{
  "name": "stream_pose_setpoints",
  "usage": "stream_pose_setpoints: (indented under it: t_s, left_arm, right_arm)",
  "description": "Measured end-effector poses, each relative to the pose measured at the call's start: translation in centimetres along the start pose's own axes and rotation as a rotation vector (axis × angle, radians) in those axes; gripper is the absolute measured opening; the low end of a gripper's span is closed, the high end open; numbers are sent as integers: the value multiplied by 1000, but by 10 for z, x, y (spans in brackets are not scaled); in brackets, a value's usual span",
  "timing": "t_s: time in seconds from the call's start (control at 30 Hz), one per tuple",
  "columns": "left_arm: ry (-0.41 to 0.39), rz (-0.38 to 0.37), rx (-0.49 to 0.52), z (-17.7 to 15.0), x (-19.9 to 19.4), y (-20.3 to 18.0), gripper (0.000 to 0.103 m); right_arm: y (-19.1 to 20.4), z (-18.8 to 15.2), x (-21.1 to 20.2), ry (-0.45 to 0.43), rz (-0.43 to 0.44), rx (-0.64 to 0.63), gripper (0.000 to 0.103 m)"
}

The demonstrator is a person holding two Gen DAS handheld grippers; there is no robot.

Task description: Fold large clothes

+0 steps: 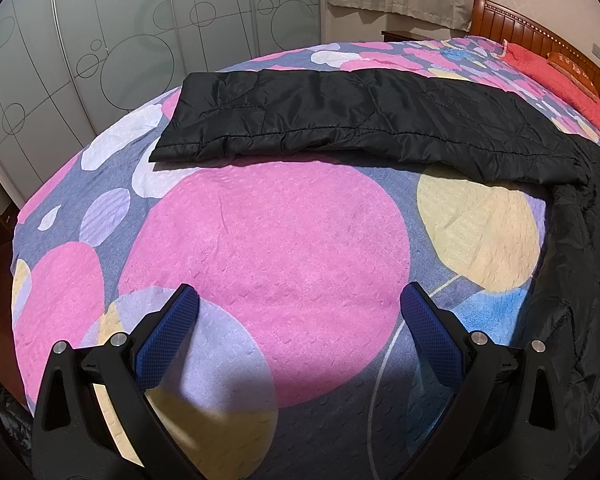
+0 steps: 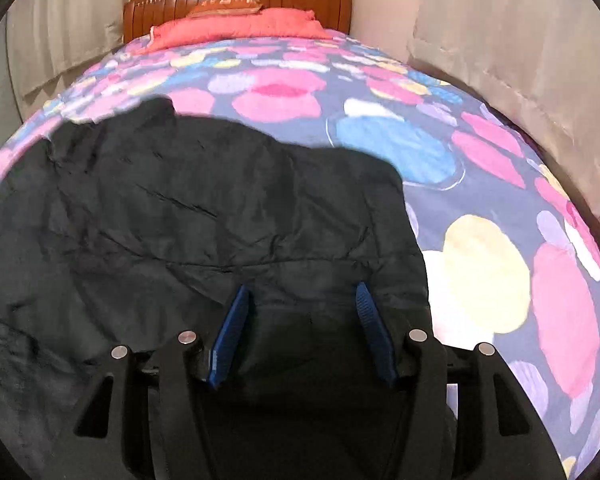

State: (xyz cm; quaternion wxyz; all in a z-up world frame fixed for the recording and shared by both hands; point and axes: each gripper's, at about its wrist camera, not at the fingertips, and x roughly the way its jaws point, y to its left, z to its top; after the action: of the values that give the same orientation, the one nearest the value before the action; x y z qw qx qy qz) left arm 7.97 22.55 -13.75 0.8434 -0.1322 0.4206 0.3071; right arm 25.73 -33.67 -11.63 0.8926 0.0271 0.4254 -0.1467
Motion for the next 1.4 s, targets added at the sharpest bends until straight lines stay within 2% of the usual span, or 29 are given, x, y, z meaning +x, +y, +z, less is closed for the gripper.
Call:
stream_pose_setpoints:
  t_s: [0.03,0.1,0.23,0.37,0.47,0.57,0.7,0.77,0.83,1.1,1.13,1.17,1.23,1.3,1.4]
  left_arm:
    - [-1,1,1,1,1,0,101]
    - [0,3,3,1,1,-1,101]
    - [2,-5,-2,0,1,-1,101]
    - [2,-52,-34,3,-3,7,101]
    - [-22,-107,-105,3,-13,22,101]
    - [-22,-132,-149,5,-11,35,101]
    - [-24,-148,-215,19,0,52,101]
    - [-23,-166,-250,29,8,60,101]
    - [-17,-185,-287,40,20,68,101]
    - [-33,-180,-401,76,54,86,101]
    - [-40,-182,-422,76,53,88,96]
    - [-48,-185,-448,76,52,91,87]
    - [-51,-234,-491,72,48,98,81]
    - [-51,-298,-527,65,42,105,80]
    - [-47,-291,-521,63,41,102,80]
  right_arm:
    - [-1,0,-7,-19,17,26,56]
    - [0,-2,-13,-42,-2,31,56]
    - [-2,-13,6,-21,6,39,60]
    - [3,-17,7,-26,-6,19,63]
    - [3,-18,6,-35,-3,21,64]
    - [4,-21,5,-39,2,21,66]
    - [8,-22,3,-39,21,3,77]
    - [10,-22,3,-38,22,-7,80]
    - [11,-22,4,-37,21,-11,81]
    - [14,-23,4,-40,11,-20,83]
    - [14,-23,3,-40,9,-21,83]
    - [14,-23,3,-41,8,-21,83]
    - [14,-23,3,-42,8,-22,83]
    - [14,-23,3,-43,6,-23,83]
    - [14,-23,3,-43,5,-24,83]
